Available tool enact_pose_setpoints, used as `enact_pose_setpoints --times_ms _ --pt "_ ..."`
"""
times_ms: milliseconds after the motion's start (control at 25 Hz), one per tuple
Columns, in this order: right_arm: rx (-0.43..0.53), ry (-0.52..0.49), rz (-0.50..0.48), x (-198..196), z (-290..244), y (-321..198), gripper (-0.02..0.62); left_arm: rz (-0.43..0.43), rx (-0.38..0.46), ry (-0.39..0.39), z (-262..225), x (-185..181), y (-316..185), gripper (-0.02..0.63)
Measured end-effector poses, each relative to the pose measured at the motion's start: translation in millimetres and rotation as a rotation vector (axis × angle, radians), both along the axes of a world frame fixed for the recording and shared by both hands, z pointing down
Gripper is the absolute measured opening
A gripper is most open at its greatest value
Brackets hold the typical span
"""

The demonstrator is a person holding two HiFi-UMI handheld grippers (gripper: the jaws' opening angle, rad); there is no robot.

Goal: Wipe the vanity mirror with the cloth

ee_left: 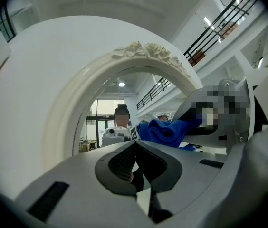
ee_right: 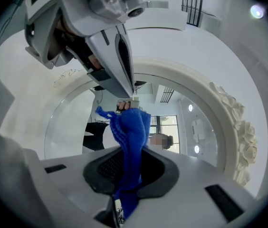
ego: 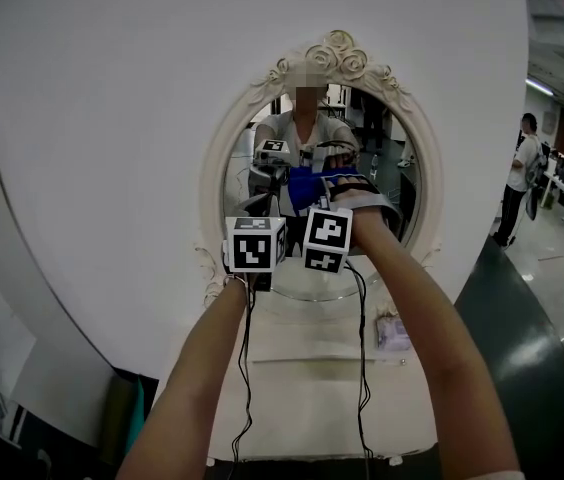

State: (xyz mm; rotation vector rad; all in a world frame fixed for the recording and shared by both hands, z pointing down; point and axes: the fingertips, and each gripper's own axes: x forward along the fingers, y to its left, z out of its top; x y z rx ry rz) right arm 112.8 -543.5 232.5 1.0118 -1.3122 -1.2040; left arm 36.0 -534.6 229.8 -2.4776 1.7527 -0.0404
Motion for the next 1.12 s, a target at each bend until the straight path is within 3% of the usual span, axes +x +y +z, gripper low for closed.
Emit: enact_pose_setpoints --times_ms 320,640,1120 --pt "-0.041 -0.041 -0.025 -2.4 61.4 -0.5 0.066 -0.007 -0.07 -0.003 73.5 7.2 0.3 0.005" --pt "-0.083 -0.041 -0.016 3.1 134.3 1.0 0.066 -0.045 -0.18 0.048 148.9 -1.8 4.1 0.005" --pt "-0.27 -0.096 0.004 3.8 264.4 6.1 0.066 -0.029 -0.32 -0.011 254.6 5.7 19.6 0.005"
